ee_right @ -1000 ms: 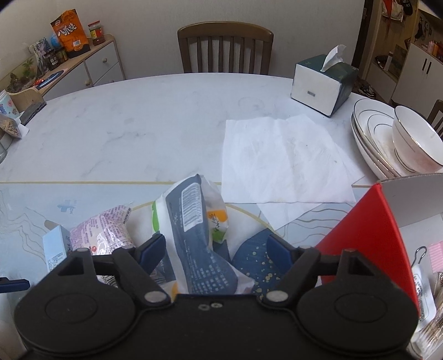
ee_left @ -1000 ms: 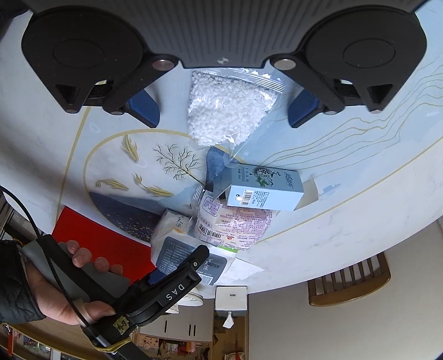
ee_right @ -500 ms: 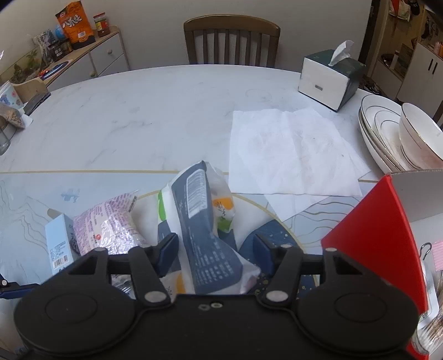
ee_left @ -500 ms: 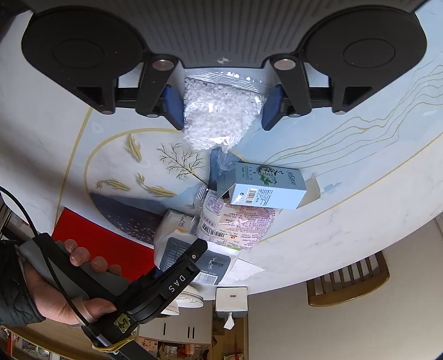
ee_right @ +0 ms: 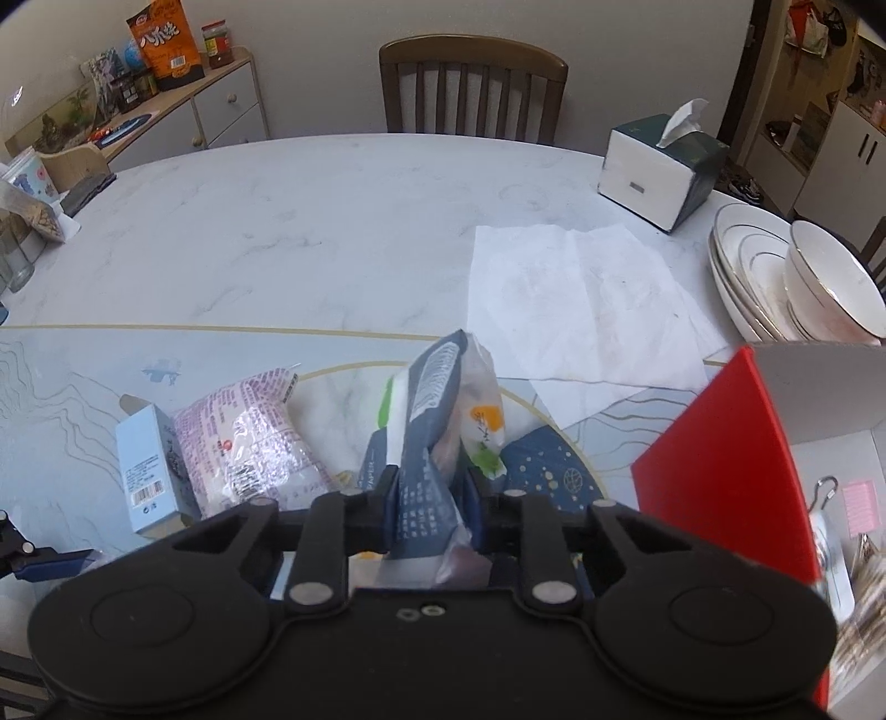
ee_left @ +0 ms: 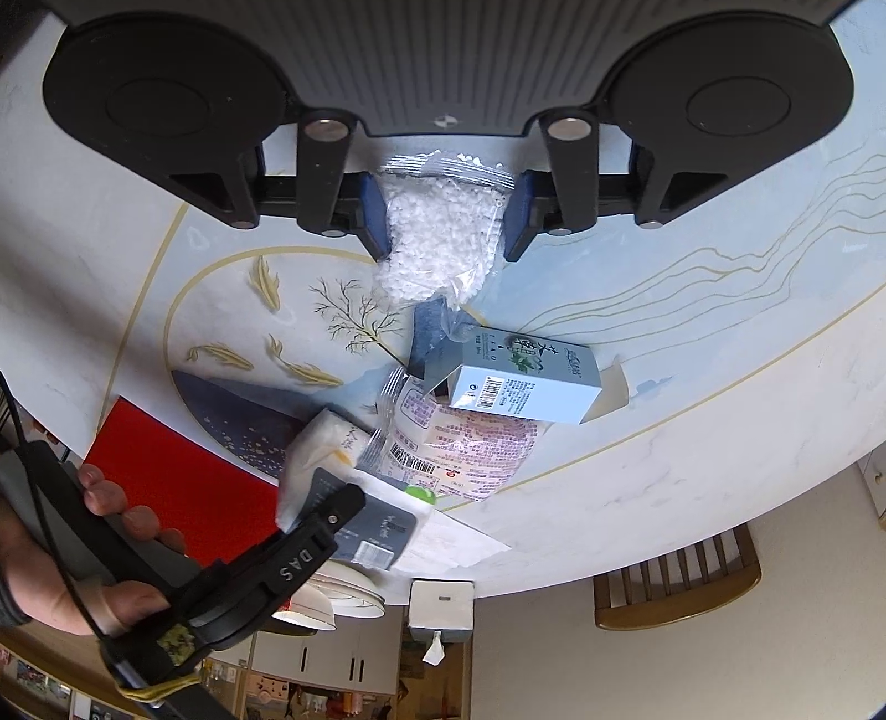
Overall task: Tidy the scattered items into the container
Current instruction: 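Close the right gripper on the grey-white wipes pack while the left grasps the white bead bag, then carry the wipes pack and bead bag with both grippers over the red box, then open both grippers to drop the wipes pack and bead bag into the box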
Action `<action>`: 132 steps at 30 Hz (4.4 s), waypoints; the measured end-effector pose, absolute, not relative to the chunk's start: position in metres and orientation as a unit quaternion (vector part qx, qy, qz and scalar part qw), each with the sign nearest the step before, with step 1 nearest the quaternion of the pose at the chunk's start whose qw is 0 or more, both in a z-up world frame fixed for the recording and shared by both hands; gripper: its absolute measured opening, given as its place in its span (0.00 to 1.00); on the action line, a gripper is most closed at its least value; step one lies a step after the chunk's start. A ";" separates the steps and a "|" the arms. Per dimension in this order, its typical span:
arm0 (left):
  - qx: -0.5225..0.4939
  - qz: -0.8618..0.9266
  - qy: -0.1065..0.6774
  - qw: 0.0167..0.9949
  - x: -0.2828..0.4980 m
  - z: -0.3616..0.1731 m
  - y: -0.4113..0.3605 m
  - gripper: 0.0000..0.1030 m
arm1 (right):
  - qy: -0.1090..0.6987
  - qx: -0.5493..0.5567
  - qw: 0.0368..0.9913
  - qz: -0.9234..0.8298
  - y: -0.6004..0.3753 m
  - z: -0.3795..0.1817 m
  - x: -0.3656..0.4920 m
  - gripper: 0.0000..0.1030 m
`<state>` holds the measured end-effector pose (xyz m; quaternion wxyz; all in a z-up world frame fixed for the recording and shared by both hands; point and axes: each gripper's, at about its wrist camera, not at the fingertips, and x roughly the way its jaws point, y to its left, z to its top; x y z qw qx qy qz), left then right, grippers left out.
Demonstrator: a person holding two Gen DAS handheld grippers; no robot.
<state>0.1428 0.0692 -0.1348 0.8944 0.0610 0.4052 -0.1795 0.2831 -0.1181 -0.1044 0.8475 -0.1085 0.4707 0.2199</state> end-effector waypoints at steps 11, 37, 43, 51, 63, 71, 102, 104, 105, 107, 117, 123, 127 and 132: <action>0.056 -0.176 0.409 0.894 0.136 -0.131 0.065 0.31 | 0.461 -0.094 0.857 0.211 -0.138 -0.087 0.249 0.19; 0.010 -0.189 0.378 0.906 0.125 -0.068 0.022 0.29 | 0.440 -0.041 0.870 0.216 -0.208 -0.039 0.160 0.19; 0.015 -0.210 0.360 0.909 0.127 -0.047 -0.004 0.29 | 0.422 -0.026 0.880 0.214 -0.230 -0.020 0.150 0.19; 0.035 -0.236 0.340 0.910 0.131 -0.027 -0.040 0.29 | 0.399 -0.008 0.895 0.200 -0.263 0.002 0.150 0.19; 0.053 -0.259 0.315 0.911 0.159 -0.003 -0.099 0.29 | 0.375 0.002 0.912 0.168 -0.324 0.016 0.166 0.19; 0.083 -0.279 0.303 0.908 0.176 0.006 -0.148 0.29 | 0.368 0.002 0.917 0.157 -0.359 0.016 0.183 0.19; 0.188 -0.279 0.359 0.871 0.259 -0.028 -0.267 0.29 | 0.404 -0.005 0.901 0.160 -0.425 -0.015 0.306 0.19; 0.193 -0.278 0.367 0.866 0.263 -0.032 -0.273 0.29 | 0.409 -0.001 0.898 0.162 -0.424 -0.019 0.313 0.19; 0.195 -0.277 0.371 0.865 0.265 -0.034 -0.275 0.29 | 0.411 -0.001 0.897 0.163 -0.423 -0.021 0.318 0.19; 0.196 -0.275 0.380 0.861 0.269 -0.039 -0.280 0.29 | 0.415 0.001 0.895 0.164 -0.421 -0.024 0.325 0.19; 0.163 -0.257 0.440 0.845 0.299 -0.062 -0.281 0.29 | 0.451 0.012 0.877 0.164 -0.416 -0.053 0.355 0.19; 0.166 -0.261 0.457 0.834 0.301 -0.071 -0.284 0.29 | 0.462 0.004 0.872 0.165 -0.411 -0.065 0.364 0.20; 0.173 -0.267 0.468 0.824 0.299 -0.078 -0.289 0.29 | 0.472 -0.003 0.865 0.170 -0.406 -0.073 0.364 0.20; 0.185 -0.279 0.483 0.809 0.296 -0.086 -0.294 0.29 | 0.475 -0.013 0.862 0.178 -0.402 -0.077 0.362 0.20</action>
